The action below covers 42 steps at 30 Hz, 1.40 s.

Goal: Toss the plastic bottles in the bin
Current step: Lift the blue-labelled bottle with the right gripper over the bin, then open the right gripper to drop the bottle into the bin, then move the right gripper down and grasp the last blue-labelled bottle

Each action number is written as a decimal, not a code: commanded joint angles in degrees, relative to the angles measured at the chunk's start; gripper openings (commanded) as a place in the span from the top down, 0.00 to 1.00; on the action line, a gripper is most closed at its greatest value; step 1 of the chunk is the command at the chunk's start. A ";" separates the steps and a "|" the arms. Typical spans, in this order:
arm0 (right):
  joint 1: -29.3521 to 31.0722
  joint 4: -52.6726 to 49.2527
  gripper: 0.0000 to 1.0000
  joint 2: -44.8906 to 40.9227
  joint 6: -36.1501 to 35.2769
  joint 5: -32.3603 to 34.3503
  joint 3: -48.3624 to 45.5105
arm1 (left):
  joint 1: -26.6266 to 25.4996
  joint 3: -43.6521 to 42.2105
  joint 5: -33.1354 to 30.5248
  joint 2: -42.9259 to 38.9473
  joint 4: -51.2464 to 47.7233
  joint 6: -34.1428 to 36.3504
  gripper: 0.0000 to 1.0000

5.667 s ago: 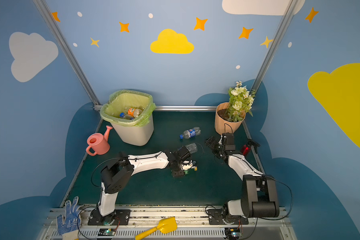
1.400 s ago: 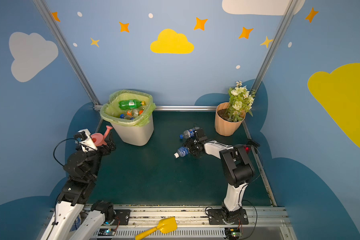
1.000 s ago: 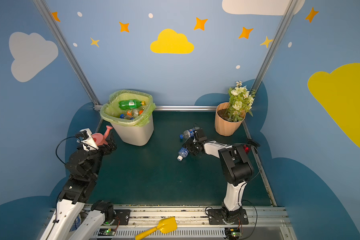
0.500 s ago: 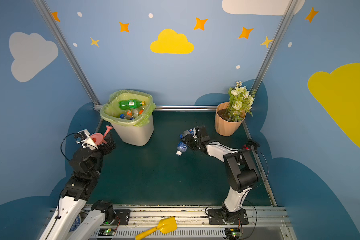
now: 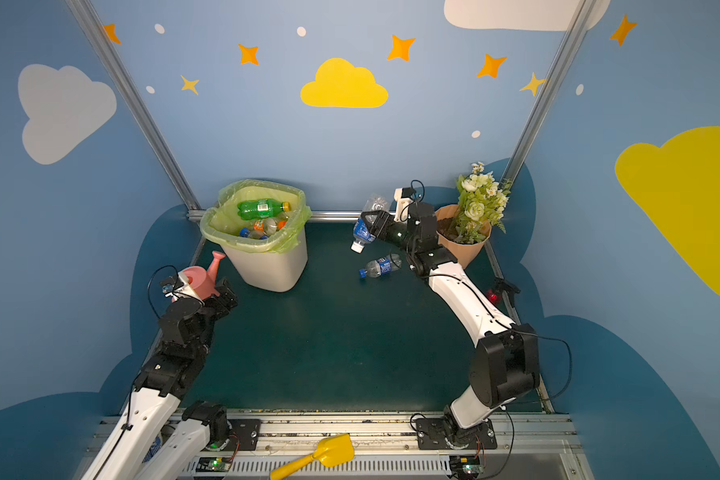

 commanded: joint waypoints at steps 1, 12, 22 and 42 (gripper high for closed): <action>0.06 5.61 0.43 -1.17 0.74 0.99 4.40 | 0.18 -0.62 -0.11 -0.56 -1.45 -2.16 0.00; 9.61 9.82 0.42 21.34 10.11 -5.35 33.20 | 0.18 -1.02 2.53 -0.08 -1.62 -3.47 0.00; 13.82 -22.09 0.11 44.93 -2.04 -12.99 80.67 | 0.17 -0.08 4.40 1.59 -3.79 -4.66 0.00; -3.12 -16.32 0.05 1.68 -9.42 8.62 3.97 | 0.18 -0.80 10.17 3.47 0.37 -3.04 0.00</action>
